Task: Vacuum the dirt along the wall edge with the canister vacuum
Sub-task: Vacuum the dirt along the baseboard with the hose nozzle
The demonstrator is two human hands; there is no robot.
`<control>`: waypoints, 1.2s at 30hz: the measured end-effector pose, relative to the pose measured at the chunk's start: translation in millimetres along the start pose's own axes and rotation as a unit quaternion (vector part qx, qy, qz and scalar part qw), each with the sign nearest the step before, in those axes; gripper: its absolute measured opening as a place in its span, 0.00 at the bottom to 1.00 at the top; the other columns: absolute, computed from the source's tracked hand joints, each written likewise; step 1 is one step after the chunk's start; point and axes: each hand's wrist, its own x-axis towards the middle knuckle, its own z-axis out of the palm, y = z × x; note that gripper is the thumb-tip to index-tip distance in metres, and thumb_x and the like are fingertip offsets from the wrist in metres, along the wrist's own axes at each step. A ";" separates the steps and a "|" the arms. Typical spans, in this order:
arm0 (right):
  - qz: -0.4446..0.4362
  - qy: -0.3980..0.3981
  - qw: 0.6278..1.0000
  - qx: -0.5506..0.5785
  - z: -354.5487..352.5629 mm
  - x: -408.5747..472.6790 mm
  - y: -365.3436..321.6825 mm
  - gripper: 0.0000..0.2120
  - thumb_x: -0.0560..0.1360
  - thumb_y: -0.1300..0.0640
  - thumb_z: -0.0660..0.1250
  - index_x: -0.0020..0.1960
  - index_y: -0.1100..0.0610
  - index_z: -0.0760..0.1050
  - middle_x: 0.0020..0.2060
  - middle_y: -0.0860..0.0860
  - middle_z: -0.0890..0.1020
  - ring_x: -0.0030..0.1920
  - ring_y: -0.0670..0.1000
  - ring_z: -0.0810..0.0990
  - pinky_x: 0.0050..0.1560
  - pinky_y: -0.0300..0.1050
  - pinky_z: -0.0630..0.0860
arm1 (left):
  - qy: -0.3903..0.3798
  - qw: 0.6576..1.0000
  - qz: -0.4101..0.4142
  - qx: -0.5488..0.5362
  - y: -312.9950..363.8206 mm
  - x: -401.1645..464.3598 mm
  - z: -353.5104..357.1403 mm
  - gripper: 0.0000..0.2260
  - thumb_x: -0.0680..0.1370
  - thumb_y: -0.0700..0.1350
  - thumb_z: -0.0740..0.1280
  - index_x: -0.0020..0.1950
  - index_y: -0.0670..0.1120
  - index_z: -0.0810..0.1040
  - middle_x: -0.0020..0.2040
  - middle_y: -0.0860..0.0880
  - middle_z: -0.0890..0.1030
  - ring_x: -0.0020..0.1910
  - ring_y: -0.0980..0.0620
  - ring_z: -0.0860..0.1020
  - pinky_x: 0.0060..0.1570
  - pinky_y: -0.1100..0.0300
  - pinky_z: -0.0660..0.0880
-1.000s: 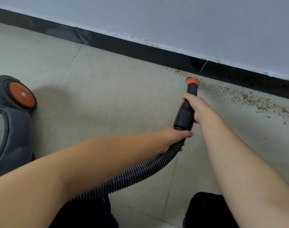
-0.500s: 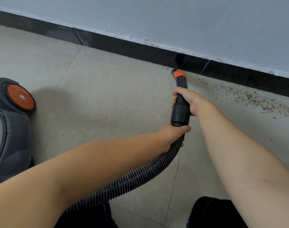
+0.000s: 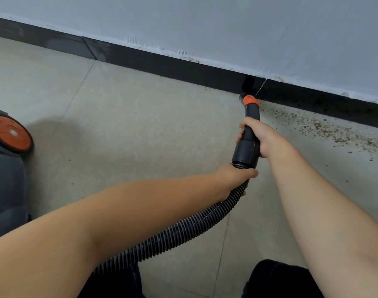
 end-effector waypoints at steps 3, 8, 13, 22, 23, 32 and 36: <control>0.005 -0.015 1.000 -0.003 6.9 3.1 -3.6 0.08 0.69 0.62 0.68 0.45 0.58 0.70 0.26 0.51 0.77 0.26 0.48 0.76 0.35 0.44 0.79 | 0.009 1.000 0.004 -0.011 1.1 3.4 -2.8 0.07 0.76 0.43 0.69 0.45 0.44 0.72 0.35 0.46 0.73 0.29 0.51 0.72 0.20 0.69 0.71; -0.002 -0.046 0.998 -0.044 31.8 8.3 -1.3 0.08 0.70 0.62 0.68 0.48 0.59 0.71 0.26 0.51 0.77 0.26 0.49 0.77 0.34 0.44 0.79 | 0.030 0.999 0.010 -0.035 -4.7 4.1 -17.6 0.08 0.77 0.44 0.69 0.51 0.43 0.72 0.36 0.46 0.73 0.30 0.51 0.73 0.22 0.68 0.72; -0.007 -0.067 0.994 -0.087 61.7 15.0 -4.0 0.07 0.70 0.61 0.68 0.47 0.59 0.71 0.25 0.52 0.77 0.25 0.49 0.77 0.34 0.43 0.79 | 0.052 0.996 0.012 -0.064 -4.1 2.8 -35.5 0.06 0.77 0.44 0.68 0.46 0.45 0.71 0.36 0.46 0.73 0.30 0.51 0.73 0.24 0.67 0.72; -0.012 -0.093 0.986 -0.135 89.4 13.7 -0.5 0.06 0.71 0.62 0.67 0.45 0.59 0.71 0.25 0.52 0.78 0.25 0.49 0.77 0.32 0.43 0.78 | 0.078 0.992 0.013 -0.097 -9.6 3.7 -48.0 0.07 0.76 0.43 0.68 0.48 0.44 0.71 0.35 0.46 0.73 0.29 0.51 0.73 0.24 0.66 0.73; -0.014 -0.091 0.986 -0.142 86.3 11.1 1.7 0.06 0.71 0.62 0.67 0.46 0.59 0.71 0.25 0.52 0.78 0.24 0.50 0.77 0.31 0.42 0.78 | 0.070 0.993 0.008 -0.093 -11.3 2.9 -45.3 0.07 0.76 0.43 0.68 0.48 0.44 0.71 0.35 0.46 0.73 0.30 0.50 0.73 0.22 0.67 0.72; -0.017 -0.016 0.991 -0.132 20.4 -24.9 25.9 0.06 0.72 0.62 0.67 0.46 0.59 0.71 0.25 0.53 0.77 0.24 0.50 0.77 0.32 0.43 0.79 | -0.015 0.999 -0.030 -0.021 -32.4 -12.6 5.5 0.07 0.76 0.42 0.68 0.47 0.45 0.70 0.35 0.46 0.72 0.29 0.50 0.73 0.23 0.65 0.74; -0.003 0.028 0.995 -0.096 -14.6 -45.7 32.1 0.05 0.72 0.62 0.66 0.45 0.59 0.70 0.25 0.53 0.77 0.24 0.50 0.77 0.34 0.44 0.79 | -0.068 0.995 -0.058 0.038 -32.8 -24.1 28.1 0.06 0.77 0.43 0.67 0.46 0.45 0.69 0.36 0.46 0.73 0.29 0.51 0.74 0.22 0.66 0.73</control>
